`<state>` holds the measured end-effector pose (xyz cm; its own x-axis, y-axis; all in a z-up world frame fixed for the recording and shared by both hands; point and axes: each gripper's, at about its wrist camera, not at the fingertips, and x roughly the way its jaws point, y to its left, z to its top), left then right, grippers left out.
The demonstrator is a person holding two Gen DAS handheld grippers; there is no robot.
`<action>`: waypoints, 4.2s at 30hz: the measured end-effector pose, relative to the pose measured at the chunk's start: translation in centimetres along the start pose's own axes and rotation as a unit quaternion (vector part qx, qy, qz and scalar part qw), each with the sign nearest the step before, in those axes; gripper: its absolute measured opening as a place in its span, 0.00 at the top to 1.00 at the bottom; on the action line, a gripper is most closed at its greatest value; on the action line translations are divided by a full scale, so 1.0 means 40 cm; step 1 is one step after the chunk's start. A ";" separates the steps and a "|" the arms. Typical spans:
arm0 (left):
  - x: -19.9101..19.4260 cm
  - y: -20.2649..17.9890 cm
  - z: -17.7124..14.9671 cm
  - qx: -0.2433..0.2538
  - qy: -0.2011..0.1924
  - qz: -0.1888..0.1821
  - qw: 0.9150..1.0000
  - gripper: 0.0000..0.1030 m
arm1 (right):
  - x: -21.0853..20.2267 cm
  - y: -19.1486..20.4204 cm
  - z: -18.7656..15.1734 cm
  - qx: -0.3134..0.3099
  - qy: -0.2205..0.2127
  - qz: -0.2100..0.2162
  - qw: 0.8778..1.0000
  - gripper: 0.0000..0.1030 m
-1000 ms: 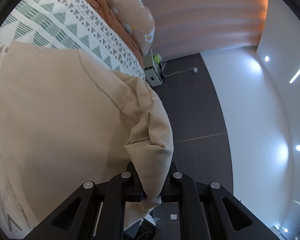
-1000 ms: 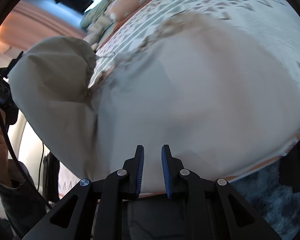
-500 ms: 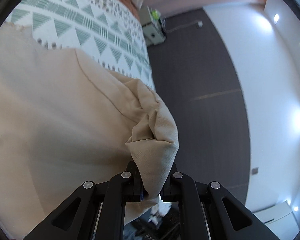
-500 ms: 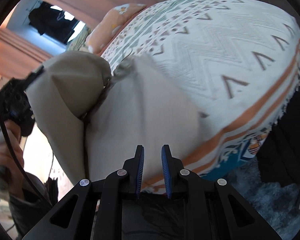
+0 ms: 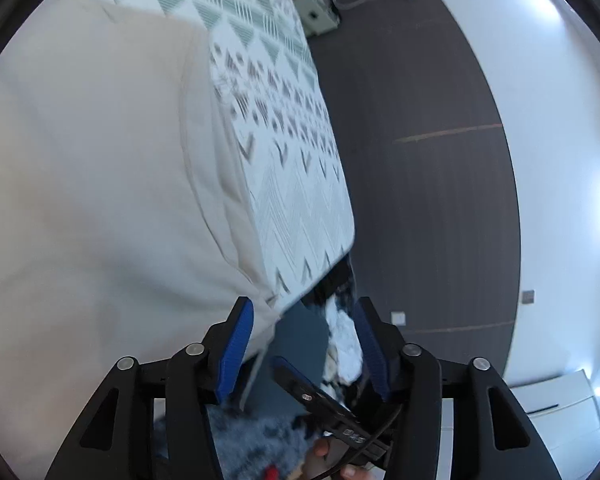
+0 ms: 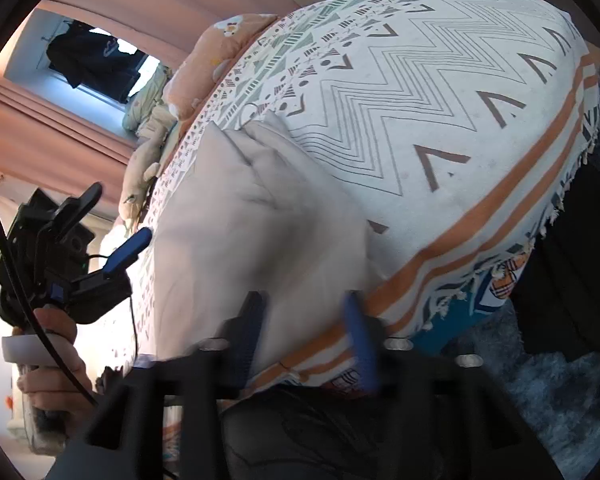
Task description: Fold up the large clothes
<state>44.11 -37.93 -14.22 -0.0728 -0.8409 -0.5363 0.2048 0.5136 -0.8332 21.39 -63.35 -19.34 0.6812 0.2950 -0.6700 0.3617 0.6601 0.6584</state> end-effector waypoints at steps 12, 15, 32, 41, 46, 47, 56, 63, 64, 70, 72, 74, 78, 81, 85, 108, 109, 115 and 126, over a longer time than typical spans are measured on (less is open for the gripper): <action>-0.286 0.204 -0.033 -0.026 -0.107 0.165 0.980 0.46 | 0.070 0.023 0.045 -0.008 -0.004 0.031 0.999 0.48; -0.325 0.266 -0.071 -0.051 -0.116 0.191 0.973 0.46 | 0.114 0.013 0.071 0.007 -0.002 0.022 1.000 0.47; -0.304 0.367 -0.152 -0.071 -0.097 0.243 0.963 0.59 | 0.015 0.057 0.045 -0.027 -0.063 0.009 0.998 0.91; -0.264 0.359 -0.140 -0.070 -0.090 0.253 0.961 0.59 | 0.062 -0.025 -0.013 -0.022 -0.037 -0.047 0.998 0.91; -0.249 0.367 -0.129 -0.077 -0.097 0.249 0.961 0.57 | 0.064 -0.052 -0.001 -0.001 -0.009 -0.038 0.999 0.84; -0.249 0.370 -0.124 -0.078 -0.098 0.245 0.961 0.56 | 0.053 -0.049 0.005 -0.008 -0.008 -0.046 0.999 0.74; -0.262 0.376 -0.101 -0.070 -0.108 0.251 0.959 0.55 | 0.041 -0.031 0.095 -0.058 0.001 -0.073 0.996 0.39; -0.263 0.381 -0.071 -0.071 -0.119 0.257 0.956 0.55 | 0.132 0.035 0.190 -0.110 0.059 -0.053 0.991 0.39; -0.262 0.381 -0.066 -0.070 -0.120 0.259 0.956 0.55 | 0.147 0.048 0.205 -0.122 0.067 -0.060 0.988 0.39; -0.258 0.381 -0.039 -0.066 -0.125 0.270 0.952 0.55 | 0.216 0.145 0.279 -0.182 0.070 -0.066 0.979 0.39; -0.256 0.382 -0.029 -0.067 -0.125 0.274 0.951 0.55 | 0.243 0.178 0.301 -0.197 0.071 -0.065 0.976 0.39; -0.256 0.381 -0.020 -0.067 -0.125 0.279 0.950 0.55 | 0.278 0.214 0.323 -0.210 0.079 -0.065 0.972 0.39; -0.255 0.377 0.003 -0.062 -0.125 0.287 0.948 0.55 | 0.330 0.271 0.360 -0.238 0.082 -0.073 0.965 0.40; -0.256 0.385 0.015 -0.073 -0.126 0.286 0.947 0.55 | 0.384 0.300 0.395 -0.244 0.086 -0.086 0.962 0.40; -0.250 0.382 0.030 -0.073 -0.129 0.293 0.945 0.55 | 0.458 0.326 0.427 -0.257 0.105 -0.098 0.956 0.53; -0.245 0.395 0.095 -0.070 -0.141 0.301 0.941 0.55 | 0.481 0.170 0.516 -0.158 0.197 0.002 0.968 0.40; -0.245 0.397 0.099 -0.069 -0.142 0.302 0.940 0.55 | 0.487 0.162 0.511 -0.155 0.210 0.018 0.965 0.40; -0.241 0.401 0.136 -0.051 -0.151 0.306 0.939 0.55 | 0.532 0.158 0.492 -0.137 0.231 0.069 0.961 0.40; -0.218 0.426 0.251 -0.051 -0.155 0.322 0.933 0.55 | 0.616 0.218 0.502 -0.109 0.227 0.079 0.965 0.55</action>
<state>58.04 -23.55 -22.40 0.3229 -0.3538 -0.8778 0.0139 0.9292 -0.3694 54.12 -64.21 -23.22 0.3502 0.6432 -0.6809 0.1007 0.6968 0.7101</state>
